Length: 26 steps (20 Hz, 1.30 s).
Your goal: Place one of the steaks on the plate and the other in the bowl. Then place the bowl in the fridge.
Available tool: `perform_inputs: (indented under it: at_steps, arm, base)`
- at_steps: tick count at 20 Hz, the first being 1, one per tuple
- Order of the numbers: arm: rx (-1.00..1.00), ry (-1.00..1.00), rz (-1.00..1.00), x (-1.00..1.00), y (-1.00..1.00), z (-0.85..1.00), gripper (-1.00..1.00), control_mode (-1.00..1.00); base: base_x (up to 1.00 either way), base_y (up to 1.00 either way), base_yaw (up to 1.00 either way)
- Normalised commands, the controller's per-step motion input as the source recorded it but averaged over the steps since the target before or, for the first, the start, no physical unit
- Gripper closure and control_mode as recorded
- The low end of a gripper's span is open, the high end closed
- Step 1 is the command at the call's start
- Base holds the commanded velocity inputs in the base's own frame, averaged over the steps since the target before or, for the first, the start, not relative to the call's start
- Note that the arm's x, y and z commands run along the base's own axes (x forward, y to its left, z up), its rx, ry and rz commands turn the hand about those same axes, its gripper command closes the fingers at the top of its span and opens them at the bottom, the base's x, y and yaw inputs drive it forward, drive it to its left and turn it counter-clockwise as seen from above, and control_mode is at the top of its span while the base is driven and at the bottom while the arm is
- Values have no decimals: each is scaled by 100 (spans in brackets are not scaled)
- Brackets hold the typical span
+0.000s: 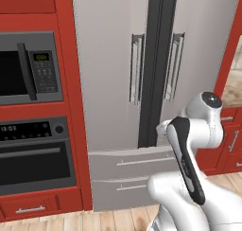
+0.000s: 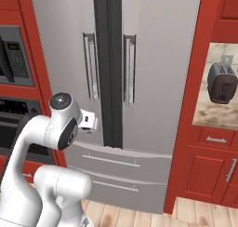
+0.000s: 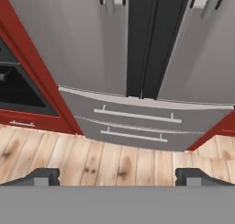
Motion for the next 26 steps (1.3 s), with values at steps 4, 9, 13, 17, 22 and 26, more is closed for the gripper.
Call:
perform_inputs:
  at_steps: [4, 9, 13, 17, 22, 26]
  arm:
    - [-6, -33, -18, 0, 37, 52, -100, -100]
    - [-4, -28, -9, -2, 15, 54, -100, -100]
    - [0, -13, -4, 0, 0, 45, -100, -100]
    - [0, 0, 0, 5, 0, 33, -100, -100]
    - [0, 0, -1, 1, -5, 31, -100, -100]
    - [0, 0, -9, 0, -45, 21, -100, -100]
  base:
    - [0, 0, 0]
    - [0, 0, 0]
    - [0, 0, 0]
    - [0, 0, 0]
    - [0, 0, 0]
    - [0, 0, 0]
